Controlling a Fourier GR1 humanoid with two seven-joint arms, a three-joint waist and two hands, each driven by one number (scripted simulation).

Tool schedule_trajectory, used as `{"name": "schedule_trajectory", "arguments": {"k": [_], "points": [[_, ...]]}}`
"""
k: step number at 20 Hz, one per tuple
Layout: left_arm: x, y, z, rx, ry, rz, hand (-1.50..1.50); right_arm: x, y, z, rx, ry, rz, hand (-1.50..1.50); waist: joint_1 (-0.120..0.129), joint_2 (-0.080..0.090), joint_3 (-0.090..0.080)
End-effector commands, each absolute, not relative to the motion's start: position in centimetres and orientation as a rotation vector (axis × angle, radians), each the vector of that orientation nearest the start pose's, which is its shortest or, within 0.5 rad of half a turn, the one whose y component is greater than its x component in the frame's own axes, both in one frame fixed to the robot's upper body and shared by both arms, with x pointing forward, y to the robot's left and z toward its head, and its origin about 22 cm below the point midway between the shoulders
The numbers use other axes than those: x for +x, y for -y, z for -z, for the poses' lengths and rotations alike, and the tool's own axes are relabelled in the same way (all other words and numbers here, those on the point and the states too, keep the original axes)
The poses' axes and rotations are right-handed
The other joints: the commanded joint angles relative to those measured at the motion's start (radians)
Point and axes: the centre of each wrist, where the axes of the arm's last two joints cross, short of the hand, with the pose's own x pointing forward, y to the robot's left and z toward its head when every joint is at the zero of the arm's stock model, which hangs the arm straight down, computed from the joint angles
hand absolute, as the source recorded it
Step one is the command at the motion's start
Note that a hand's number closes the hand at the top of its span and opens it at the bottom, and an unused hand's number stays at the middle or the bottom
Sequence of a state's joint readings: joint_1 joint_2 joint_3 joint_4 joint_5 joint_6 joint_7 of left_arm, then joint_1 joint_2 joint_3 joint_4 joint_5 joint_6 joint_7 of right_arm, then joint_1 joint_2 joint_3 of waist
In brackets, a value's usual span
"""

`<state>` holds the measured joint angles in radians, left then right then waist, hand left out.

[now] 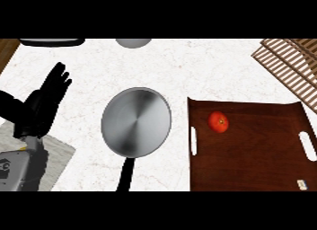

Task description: Pick the cupcake from the tray and place it in the tiered shelf

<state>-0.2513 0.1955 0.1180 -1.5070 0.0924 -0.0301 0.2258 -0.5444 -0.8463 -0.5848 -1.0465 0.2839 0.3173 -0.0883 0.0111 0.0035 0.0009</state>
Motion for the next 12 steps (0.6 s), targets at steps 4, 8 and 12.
{"name": "schedule_trajectory", "arguments": {"k": [4, 8, 12], "points": [[31.8, -27.1, -7.4, 0.071, 1.541, 0.064, 0.0, 29.3, 54.8, -20.5, -0.893, 1.614, -0.309, 1.5, 0.003, 0.004, 0.0], [30.5, -28.1, -5.0, 0.067, 1.541, 0.057, 0.0, 30.1, 54.9, -21.0, -0.892, 1.624, -0.302, 1.5, 0.003, 0.002, 0.0], [32.1, -27.9, -8.3, 0.076, 1.542, 0.073, 0.0, 30.3, 55.7, -20.9, -1.018, 1.508, -0.144, -1.5, 0.016, 0.008, 0.001]]}}
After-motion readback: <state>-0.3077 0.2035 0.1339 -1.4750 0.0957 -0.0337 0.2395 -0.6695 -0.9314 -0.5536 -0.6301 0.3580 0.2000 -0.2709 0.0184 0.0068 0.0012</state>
